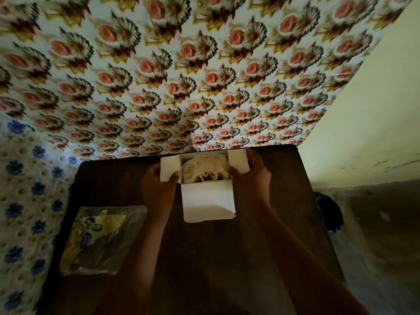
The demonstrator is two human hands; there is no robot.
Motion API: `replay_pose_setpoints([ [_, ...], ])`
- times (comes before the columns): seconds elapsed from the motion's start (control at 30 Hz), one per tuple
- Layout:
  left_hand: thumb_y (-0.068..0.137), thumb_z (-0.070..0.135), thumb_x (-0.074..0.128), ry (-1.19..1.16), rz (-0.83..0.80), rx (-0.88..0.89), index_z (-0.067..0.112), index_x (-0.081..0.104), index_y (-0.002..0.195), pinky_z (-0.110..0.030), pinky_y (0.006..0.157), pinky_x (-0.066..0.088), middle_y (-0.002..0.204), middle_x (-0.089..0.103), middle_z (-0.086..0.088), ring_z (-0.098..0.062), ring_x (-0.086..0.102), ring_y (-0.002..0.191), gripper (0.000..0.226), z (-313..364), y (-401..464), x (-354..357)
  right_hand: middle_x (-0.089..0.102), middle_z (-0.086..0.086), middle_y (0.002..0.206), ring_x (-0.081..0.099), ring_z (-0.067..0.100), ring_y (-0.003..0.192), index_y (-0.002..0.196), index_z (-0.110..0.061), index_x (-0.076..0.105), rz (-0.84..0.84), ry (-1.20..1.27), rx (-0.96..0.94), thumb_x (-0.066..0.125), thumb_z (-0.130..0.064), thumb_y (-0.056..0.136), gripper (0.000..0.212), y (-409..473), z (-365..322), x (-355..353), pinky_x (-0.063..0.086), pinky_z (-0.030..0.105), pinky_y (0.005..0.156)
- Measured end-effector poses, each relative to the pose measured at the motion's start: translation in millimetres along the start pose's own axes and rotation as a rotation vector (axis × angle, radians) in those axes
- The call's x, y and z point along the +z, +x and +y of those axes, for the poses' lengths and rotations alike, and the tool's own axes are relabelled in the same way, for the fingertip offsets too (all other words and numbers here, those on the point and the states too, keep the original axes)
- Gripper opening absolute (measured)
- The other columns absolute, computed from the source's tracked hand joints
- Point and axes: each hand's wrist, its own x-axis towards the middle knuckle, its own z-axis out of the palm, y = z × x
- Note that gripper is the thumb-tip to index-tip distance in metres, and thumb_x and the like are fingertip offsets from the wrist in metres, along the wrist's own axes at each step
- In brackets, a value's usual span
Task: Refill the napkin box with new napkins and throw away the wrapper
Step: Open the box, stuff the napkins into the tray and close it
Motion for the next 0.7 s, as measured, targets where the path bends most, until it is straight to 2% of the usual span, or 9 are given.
replay_pose_setpoints([
  [0.07, 0.085, 0.021, 0.081, 0.105, -0.015, 0.198, 0.016, 0.062, 0.128, -0.036, 0.086, 0.063, 0.124, 0.067, -0.002, -0.013, 0.069, 0.105, 0.047, 3.9, -6.9, 2.5, 0.069, -0.006, 0.126, 0.067, 0.009, 0.11, 0.137, -0.024, 0.054, -0.032, -0.075, -0.133, 0.077, -0.022, 0.085, 0.057, -4.6, -1.7, 4.5, 0.059, 0.042, 0.093],
  [0.13, 0.089, 0.029, 0.076, 0.288, -0.151, 0.467, 0.02, 0.062, 0.131, -0.025, 0.094, 0.056, 0.134, 0.06, 0.006, -0.002, 0.059, 0.117, 0.045, -2.3, -8.2, 4.4, 0.067, 0.002, 0.13, 0.065, 0.017, 0.116, 0.136, -0.017, 0.059, -0.111, -0.232, -0.331, 0.073, -0.021, 0.088, 0.05, -6.0, 3.1, 9.0, 0.057, 0.042, 0.095],
  [0.2, 0.096, 0.041, 0.065, 0.497, -0.311, 0.597, 0.023, 0.063, 0.134, -0.034, 0.111, 0.044, 0.146, 0.054, 0.006, -0.01, 0.043, 0.137, 0.043, -11.8, -5.1, 3.0, 0.061, 0.01, 0.138, 0.058, 0.025, 0.126, 0.129, -0.009, 0.065, -0.199, -0.359, -0.465, 0.068, -0.028, 0.09, 0.044, -4.9, 11.2, 12.6, 0.054, 0.045, 0.1],
  [0.27, 0.104, 0.033, 0.054, 0.551, -0.396, 0.624, 0.019, 0.064, 0.134, -0.044, 0.118, 0.039, 0.148, 0.055, 0.003, -0.013, 0.035, 0.144, 0.035, -16.7, -3.7, -1.8, 0.056, 0.013, 0.143, 0.048, 0.033, 0.137, 0.125, -0.007, 0.068, -0.27, -0.467, -0.537, 0.057, -0.036, 0.093, 0.045, -4.2, 17.5, 13.1, 0.049, 0.052, 0.105],
  [0.33, 0.104, 0.011, 0.049, 0.545, -0.458, 0.624, 0.014, 0.062, 0.136, -0.046, 0.122, 0.035, 0.151, 0.053, 0.0, -0.011, 0.032, 0.147, 0.035, -17.9, -4.2, -8.0, 0.053, 0.015, 0.146, 0.041, 0.037, 0.141, 0.126, -0.005, 0.067, -0.341, -0.499, -0.595, 0.049, -0.03, 0.096, 0.043, -2.2, 23.3, 9.1, 0.045, 0.053, 0.109],
  [0.43, 0.091, -0.007, 0.056, 0.564, -0.591, 0.595, 0.016, 0.058, 0.141, -0.045, 0.124, 0.032, 0.157, 0.044, 0.005, -0.011, 0.025, 0.153, 0.054, -15.9, -2.5, -22.0, 0.042, 0.01, 0.157, 0.027, 0.032, 0.151, 0.136, -0.009, 0.06, -0.469, -0.509, -0.608, 0.051, -0.009, 0.096, 0.042, 4.8, 24.6, -5.6, 0.035, 0.041, 0.117],
  [0.5, 0.084, -0.014, 0.061, 0.58, -0.667, 0.575, 0.02, 0.053, 0.145, -0.044, 0.121, 0.038, 0.158, 0.035, 0.016, -0.005, 0.019, 0.153, 0.071, -13.1, -0.6, -30.4, 0.036, 0.006, 0.16, 0.02, 0.026, 0.154, 0.14, -0.012, 0.056, -0.542, -0.526, -0.616, 0.054, 0.001, 0.094, 0.048, 12.4, 24.0, -15.4, 0.035, 0.04, 0.118],
  [0.63, 0.085, -0.008, 0.07, 0.581, -0.699, 0.523, 0.043, 0.039, 0.151, -0.015, 0.11, 0.039, 0.156, 0.019, 0.03, 0.002, 0.017, 0.148, 0.089, -4.9, 2.1, -37.5, 0.037, 0.012, 0.159, 0.025, 0.034, 0.151, 0.14, -0.009, 0.056, -0.636, -0.651, -0.725, 0.068, 0.006, 0.083, 0.06, 21.0, 20.2, -25.0, 0.045, 0.048, 0.111],
  [0.7, 0.083, -0.003, 0.074, 0.465, -0.736, 0.438, 0.048, 0.04, 0.149, -0.023, 0.115, 0.039, 0.159, 0.025, 0.026, 0.0, 0.024, 0.148, 0.09, -1.0, 4.3, -38.4, 0.04, 0.013, 0.157, 0.03, 0.036, 0.148, 0.139, -0.009, 0.056, -0.652, -0.656, -0.746, 0.083, -0.003, 0.074, 0.07, 21.3, 21.4, -28.1, 0.043, 0.047, 0.112],
])
